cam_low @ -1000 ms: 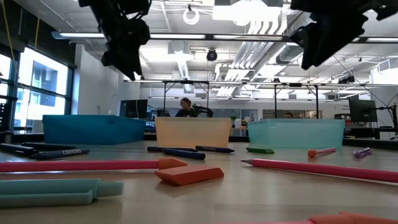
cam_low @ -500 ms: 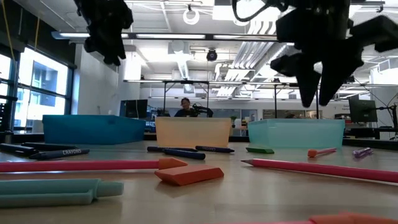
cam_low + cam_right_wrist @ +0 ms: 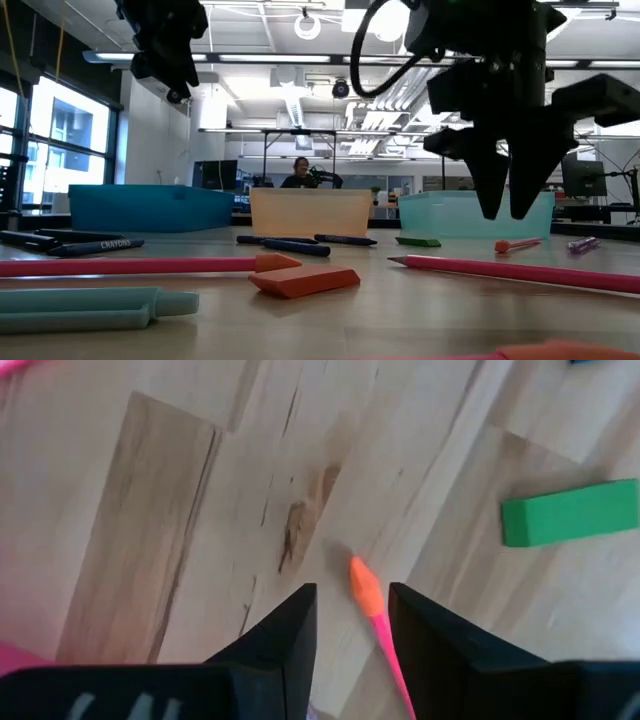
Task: Sort crayons/erasers/pens/pencils in bins
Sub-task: Put the top pink pencil into the blue bin
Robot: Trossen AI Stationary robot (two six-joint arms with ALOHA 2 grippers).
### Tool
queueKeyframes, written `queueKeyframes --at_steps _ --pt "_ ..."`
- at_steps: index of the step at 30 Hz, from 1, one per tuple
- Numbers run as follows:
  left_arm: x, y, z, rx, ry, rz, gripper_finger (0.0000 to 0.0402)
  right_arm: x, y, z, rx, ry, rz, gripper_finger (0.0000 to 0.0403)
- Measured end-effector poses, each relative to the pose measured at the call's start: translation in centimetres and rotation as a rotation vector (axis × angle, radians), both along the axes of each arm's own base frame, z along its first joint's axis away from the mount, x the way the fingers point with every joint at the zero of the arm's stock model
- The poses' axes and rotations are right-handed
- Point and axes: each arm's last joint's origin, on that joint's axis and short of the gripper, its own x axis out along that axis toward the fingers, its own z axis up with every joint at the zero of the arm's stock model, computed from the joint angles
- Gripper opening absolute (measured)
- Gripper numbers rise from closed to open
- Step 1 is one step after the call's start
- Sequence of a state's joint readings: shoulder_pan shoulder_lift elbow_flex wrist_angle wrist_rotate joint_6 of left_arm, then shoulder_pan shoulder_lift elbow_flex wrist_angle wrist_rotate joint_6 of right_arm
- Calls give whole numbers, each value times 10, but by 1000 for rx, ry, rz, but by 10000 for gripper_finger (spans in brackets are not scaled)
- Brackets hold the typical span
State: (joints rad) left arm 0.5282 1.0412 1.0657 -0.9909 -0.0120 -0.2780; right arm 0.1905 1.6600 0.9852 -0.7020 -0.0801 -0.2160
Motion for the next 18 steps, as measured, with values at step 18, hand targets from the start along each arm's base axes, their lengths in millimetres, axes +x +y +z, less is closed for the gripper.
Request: queueKeyframes --at_steps 18 --pt "0 0 0 0 0 0 181 9 1 -32 -50 83 7 118"
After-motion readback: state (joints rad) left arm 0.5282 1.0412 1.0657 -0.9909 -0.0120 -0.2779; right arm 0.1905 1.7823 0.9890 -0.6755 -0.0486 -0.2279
